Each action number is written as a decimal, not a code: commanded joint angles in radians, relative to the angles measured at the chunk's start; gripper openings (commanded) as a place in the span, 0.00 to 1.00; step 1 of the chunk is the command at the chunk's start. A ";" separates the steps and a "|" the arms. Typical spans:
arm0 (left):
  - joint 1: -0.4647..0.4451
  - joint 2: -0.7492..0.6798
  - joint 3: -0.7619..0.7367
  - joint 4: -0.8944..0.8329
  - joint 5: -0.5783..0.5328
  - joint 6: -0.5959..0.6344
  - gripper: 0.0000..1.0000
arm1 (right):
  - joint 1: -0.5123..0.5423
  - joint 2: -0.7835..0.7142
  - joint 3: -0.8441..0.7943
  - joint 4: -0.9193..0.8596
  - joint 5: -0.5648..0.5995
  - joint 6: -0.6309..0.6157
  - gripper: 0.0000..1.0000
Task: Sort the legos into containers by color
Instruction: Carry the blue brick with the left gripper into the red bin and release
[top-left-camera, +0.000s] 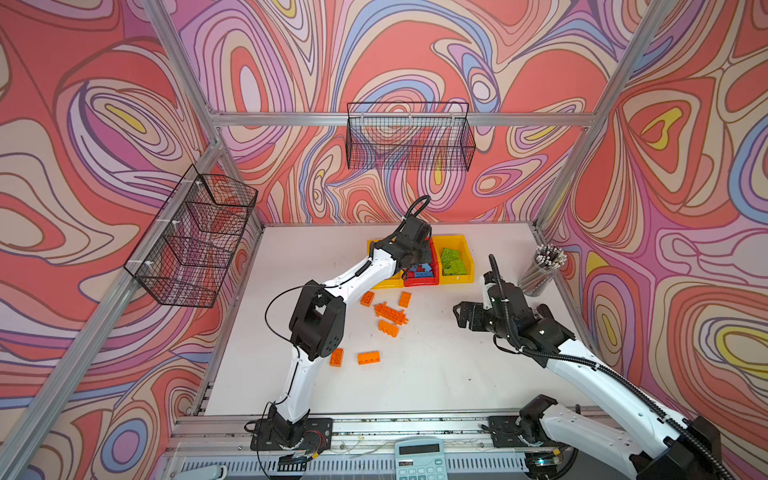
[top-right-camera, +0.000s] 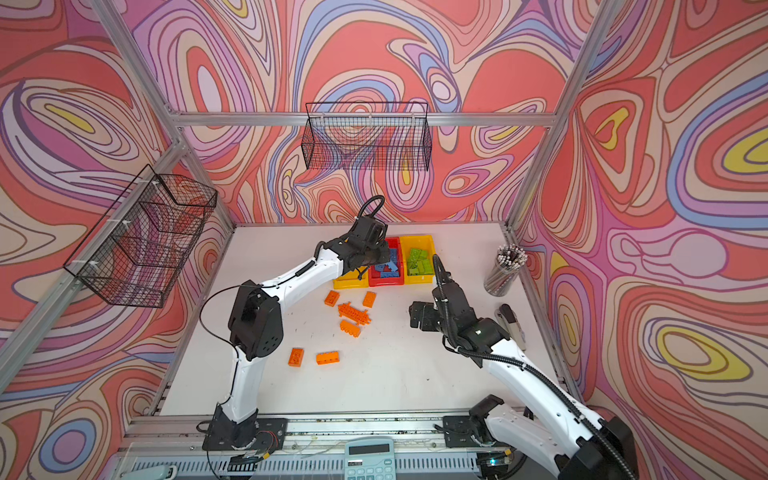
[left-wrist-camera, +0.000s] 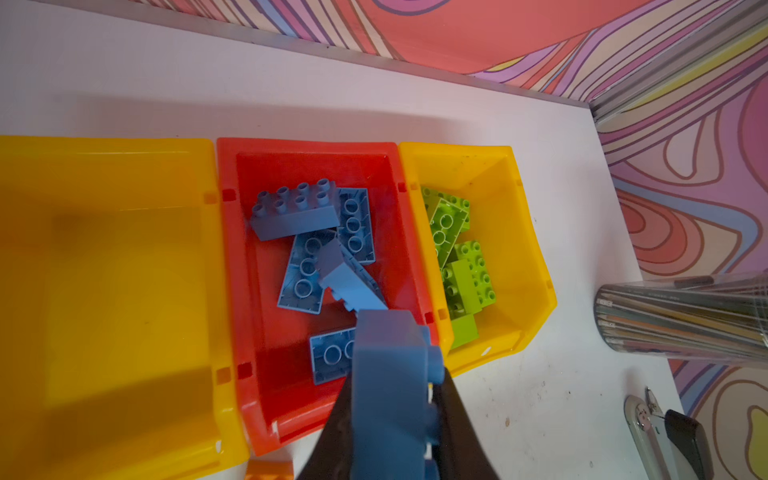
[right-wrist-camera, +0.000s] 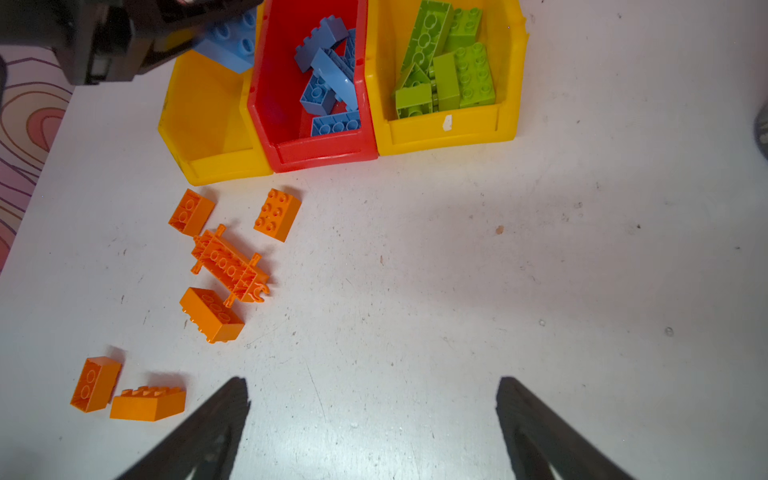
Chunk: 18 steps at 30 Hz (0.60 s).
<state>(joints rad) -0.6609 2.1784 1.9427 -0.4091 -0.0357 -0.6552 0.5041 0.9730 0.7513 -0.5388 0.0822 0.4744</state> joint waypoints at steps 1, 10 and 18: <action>0.012 0.062 0.060 0.027 0.049 -0.007 0.10 | 0.004 -0.019 0.005 -0.037 0.028 0.015 0.98; 0.035 0.134 0.141 0.019 0.089 -0.024 0.62 | 0.004 -0.025 0.017 -0.059 0.044 0.021 0.98; 0.034 -0.172 -0.276 0.286 0.066 -0.049 0.67 | 0.005 -0.008 0.033 -0.054 0.054 0.026 0.98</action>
<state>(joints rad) -0.6270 2.1471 1.7702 -0.2470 0.0418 -0.6853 0.5045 0.9638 0.7544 -0.5770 0.1165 0.4896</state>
